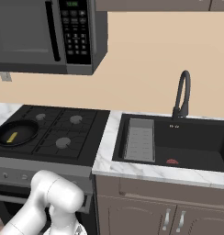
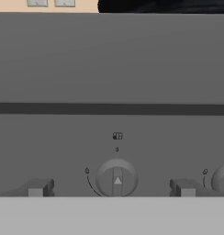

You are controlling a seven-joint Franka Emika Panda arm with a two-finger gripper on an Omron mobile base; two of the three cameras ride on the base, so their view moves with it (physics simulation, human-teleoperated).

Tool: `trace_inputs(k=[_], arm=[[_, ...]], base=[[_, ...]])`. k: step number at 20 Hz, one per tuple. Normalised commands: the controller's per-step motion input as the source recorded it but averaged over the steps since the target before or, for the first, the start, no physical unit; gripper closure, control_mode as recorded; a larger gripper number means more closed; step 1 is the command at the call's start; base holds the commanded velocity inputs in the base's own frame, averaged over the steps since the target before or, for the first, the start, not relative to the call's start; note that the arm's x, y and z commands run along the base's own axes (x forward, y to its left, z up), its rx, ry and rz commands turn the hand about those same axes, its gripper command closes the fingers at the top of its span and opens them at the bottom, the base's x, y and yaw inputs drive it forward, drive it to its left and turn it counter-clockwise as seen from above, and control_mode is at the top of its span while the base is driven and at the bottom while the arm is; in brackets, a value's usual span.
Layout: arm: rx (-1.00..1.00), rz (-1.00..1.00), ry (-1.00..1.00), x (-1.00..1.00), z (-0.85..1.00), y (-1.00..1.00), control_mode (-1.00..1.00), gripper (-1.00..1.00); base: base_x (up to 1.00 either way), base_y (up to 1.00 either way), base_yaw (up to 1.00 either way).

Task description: Pick up the butter stick and place it in the pan. Then turn on the burner for the pan.

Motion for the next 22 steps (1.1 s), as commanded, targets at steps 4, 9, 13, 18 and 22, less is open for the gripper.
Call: trace_inputs(k=[4,9,13,18,22], arm=[[0.00,0.00,0.00,0.01,0.00,0.00,-1.00,-1.00],[0.00,0.00,0.00,0.02,0.00,0.00,-1.00,-1.00],[0.00,0.00,0.00,0.07,-0.02,0.00,-1.00,-1.00],[0.00,0.00,-0.02,0.07,-0.07,0.00,-1.00,-1.00],[0.00,0.00,-0.05,0.04,-0.13,0.00,-1.00,-1.00]], base=[[0.00,0.00,0.00],[0.00,0.00,0.00],[0.00,0.00,0.00],[0.00,0.00,0.00],[0.00,0.00,0.00]])
